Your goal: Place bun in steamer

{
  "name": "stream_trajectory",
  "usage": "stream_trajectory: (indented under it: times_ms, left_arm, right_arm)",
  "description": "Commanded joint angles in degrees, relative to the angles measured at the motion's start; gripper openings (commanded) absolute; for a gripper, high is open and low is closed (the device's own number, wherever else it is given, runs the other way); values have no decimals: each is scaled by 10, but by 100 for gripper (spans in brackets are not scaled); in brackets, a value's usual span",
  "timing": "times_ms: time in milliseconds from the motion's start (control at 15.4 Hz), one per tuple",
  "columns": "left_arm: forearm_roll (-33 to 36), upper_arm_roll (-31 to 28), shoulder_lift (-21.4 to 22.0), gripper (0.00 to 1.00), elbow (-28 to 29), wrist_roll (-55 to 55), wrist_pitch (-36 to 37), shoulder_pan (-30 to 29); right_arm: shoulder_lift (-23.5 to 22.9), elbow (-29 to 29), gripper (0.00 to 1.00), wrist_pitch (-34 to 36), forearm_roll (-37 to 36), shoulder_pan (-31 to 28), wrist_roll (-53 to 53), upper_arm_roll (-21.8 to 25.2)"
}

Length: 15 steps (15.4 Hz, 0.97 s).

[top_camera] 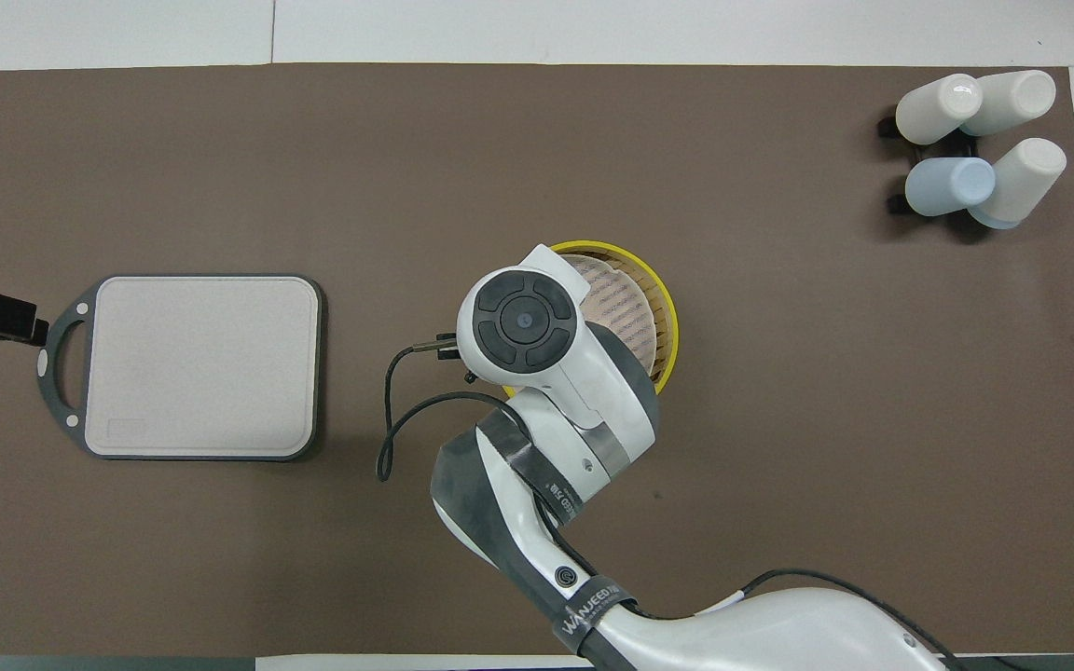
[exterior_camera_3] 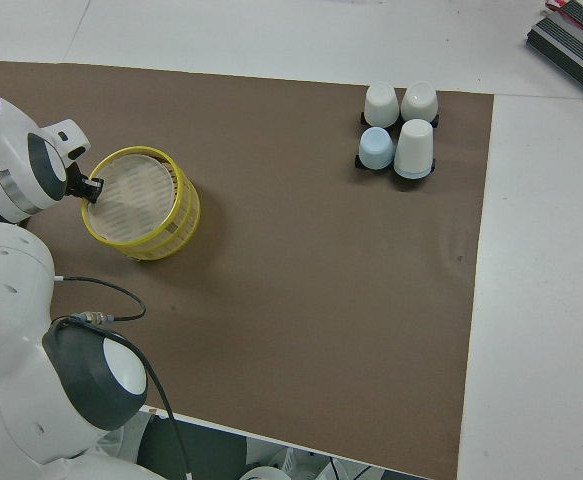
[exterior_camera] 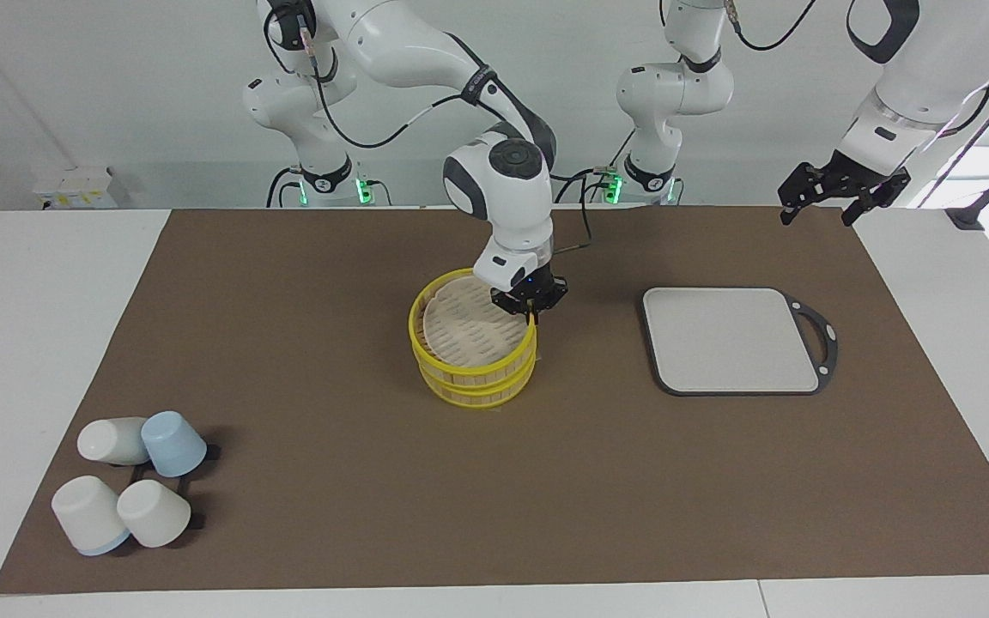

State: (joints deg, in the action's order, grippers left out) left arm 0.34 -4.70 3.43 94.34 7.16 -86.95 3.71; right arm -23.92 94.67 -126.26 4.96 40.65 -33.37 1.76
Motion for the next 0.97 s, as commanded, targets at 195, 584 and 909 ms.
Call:
stream_trajectory:
  times_ms: [195,584,909]
  left_arm:
    - [-21,-36,-15,100,-22,-7,19,33]
    - [-21,-32,-15,100,-23,-6,19,25]
    - [-20,-35,-17,100,-33,-8,21,24]
  right_arm:
    - [-24,12,0,-50,-3,-5,9,-2]
    - [-40,-17,60,-58,-1,-15,10,-3]
    - [-39,-50,100,-6,-11,-19,11,0]
